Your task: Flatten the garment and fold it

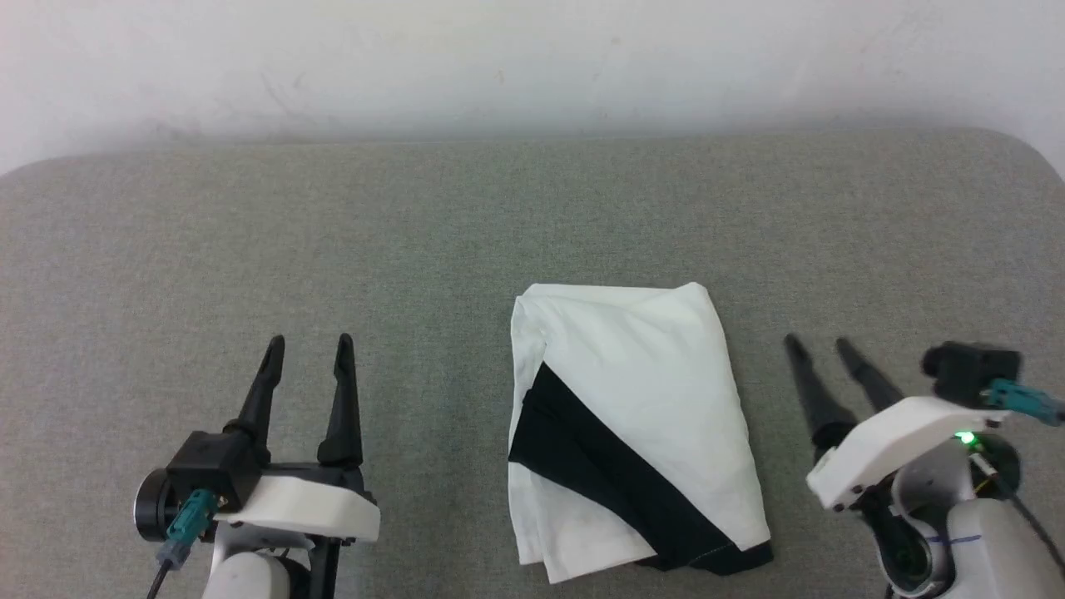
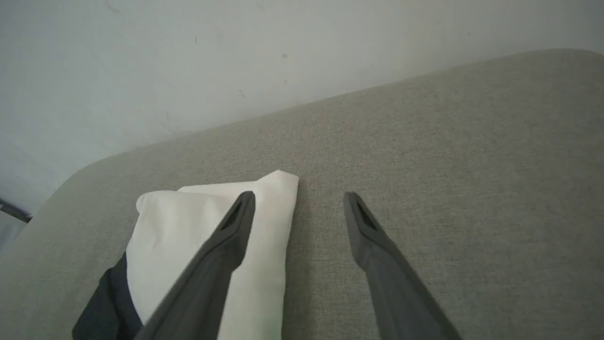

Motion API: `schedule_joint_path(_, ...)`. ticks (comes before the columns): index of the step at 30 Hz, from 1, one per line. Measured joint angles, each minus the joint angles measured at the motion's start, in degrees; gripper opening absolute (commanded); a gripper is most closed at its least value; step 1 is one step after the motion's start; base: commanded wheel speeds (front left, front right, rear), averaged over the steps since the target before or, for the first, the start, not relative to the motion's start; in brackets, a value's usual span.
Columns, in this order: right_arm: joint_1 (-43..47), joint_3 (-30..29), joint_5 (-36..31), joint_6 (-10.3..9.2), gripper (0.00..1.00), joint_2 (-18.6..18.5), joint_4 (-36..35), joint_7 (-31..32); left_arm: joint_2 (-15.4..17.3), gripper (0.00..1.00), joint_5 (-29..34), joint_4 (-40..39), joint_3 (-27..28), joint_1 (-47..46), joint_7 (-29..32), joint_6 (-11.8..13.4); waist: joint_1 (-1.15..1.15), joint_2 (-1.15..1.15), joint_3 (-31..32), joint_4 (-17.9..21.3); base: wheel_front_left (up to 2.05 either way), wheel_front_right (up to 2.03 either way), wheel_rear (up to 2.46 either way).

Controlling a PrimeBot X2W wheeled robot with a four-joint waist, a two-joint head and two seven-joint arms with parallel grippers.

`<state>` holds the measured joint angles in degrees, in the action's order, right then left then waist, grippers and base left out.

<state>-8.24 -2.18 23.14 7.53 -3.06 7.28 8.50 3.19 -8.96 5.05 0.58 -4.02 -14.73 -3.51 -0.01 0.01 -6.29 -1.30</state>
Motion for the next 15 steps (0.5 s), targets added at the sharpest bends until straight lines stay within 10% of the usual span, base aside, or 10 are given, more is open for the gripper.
schedule_joint_path(14, -3.8, 5.3, 4.1, 0.01, 1.0, 0.0, 12.0, 18.7, 0.0, 1.0, 0.0, 0.0, -0.7, -0.7, 0.0, -0.5, 0.01, 0.0, -2.3, -1.9, 0.0, 0.0, 0.0)
schedule_joint_path(15, -4.0, 5.7, 4.1, 0.01, 0.74, 0.0, 12.3, 19.9, 0.0, 1.0, 0.0, 0.0, -0.7, -0.8, 0.0, -0.5, 0.01, 0.0, -2.4, -2.0, 0.0, 0.0, 0.0)
